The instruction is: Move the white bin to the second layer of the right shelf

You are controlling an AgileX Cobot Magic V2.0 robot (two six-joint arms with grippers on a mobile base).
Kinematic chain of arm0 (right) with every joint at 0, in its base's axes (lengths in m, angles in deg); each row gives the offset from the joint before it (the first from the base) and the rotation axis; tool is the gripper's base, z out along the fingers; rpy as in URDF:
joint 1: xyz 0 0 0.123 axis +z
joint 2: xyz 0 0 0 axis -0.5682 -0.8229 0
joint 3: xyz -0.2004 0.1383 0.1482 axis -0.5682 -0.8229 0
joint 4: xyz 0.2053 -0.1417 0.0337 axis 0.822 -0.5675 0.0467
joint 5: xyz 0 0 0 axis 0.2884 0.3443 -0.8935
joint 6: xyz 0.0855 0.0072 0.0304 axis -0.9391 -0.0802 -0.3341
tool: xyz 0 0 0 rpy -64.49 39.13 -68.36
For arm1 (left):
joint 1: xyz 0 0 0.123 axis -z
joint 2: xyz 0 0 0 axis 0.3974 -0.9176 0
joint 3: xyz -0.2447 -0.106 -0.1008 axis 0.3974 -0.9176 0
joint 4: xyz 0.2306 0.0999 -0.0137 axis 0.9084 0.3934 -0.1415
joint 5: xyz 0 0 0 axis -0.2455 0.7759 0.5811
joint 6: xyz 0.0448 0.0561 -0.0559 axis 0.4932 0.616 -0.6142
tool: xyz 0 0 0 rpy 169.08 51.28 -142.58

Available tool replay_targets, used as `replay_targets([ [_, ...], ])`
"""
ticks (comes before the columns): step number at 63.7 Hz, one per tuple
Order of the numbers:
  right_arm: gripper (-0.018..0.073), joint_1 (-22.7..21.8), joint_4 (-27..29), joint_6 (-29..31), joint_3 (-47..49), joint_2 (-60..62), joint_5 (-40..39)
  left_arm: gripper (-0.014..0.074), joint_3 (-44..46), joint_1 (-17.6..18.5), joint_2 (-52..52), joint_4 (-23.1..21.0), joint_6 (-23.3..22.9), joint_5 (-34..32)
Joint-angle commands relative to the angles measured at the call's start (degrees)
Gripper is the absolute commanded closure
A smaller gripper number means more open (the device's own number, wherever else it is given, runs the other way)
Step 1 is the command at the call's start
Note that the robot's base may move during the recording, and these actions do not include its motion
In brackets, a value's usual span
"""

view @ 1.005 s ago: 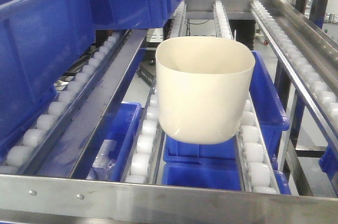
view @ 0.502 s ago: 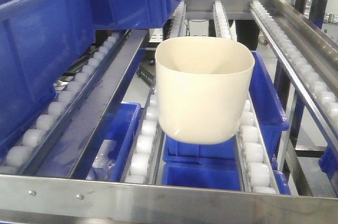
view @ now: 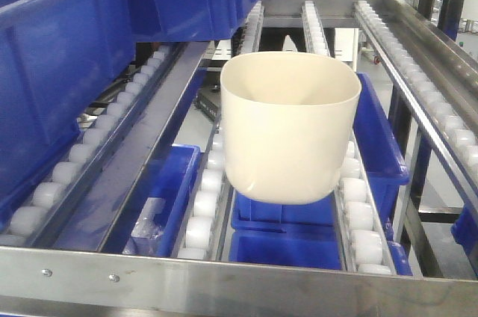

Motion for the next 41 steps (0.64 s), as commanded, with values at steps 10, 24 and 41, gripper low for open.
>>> replay_targets([
  [10, 0.051, -0.33, -0.43, 0.35, 0.97, 1.15, -4.55, 0.0512, -2.11, 0.21, 0.8, -0.31, -0.2, -4.95],
  [24, 0.051, -0.33, -0.43, 0.35, 0.97, 1.15, -4.55, 0.0512, -2.11, 0.21, 0.8, -0.31, -0.2, -4.95],
  [41, 0.051, -0.33, -0.43, 0.35, 0.97, 1.15, -4.55, 0.0512, -2.11, 0.21, 0.8, -0.31, -0.2, -4.95],
])
